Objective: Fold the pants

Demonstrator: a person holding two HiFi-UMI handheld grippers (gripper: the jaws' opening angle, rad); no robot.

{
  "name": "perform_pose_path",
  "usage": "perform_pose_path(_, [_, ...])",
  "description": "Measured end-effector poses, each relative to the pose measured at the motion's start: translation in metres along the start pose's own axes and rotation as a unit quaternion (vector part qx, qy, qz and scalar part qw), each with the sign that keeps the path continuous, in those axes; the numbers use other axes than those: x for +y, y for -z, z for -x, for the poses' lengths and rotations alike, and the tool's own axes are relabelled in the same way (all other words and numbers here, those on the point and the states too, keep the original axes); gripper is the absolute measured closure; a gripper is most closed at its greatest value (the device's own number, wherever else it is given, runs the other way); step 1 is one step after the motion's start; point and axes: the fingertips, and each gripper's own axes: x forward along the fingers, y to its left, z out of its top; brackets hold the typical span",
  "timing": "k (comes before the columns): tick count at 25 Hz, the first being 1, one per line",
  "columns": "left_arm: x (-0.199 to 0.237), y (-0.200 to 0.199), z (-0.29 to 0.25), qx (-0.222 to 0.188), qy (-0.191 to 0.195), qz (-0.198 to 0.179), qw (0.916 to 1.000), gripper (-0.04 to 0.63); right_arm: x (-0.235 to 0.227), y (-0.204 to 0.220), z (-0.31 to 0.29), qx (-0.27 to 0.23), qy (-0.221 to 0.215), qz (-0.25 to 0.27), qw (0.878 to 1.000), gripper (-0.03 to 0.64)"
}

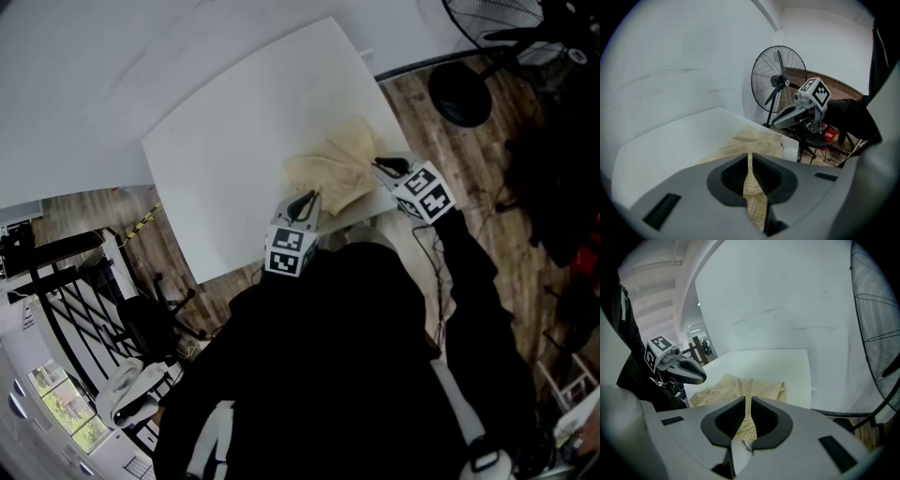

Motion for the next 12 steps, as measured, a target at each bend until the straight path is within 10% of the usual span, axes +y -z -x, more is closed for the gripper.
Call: perform_pose_path(12, [0.025,-0.036,0.004,-0.034,-0.007,0.018,0.9992,0.584,0.006,-0.034,0.004,-0.053,0.014,-0.019,0.998,0.597])
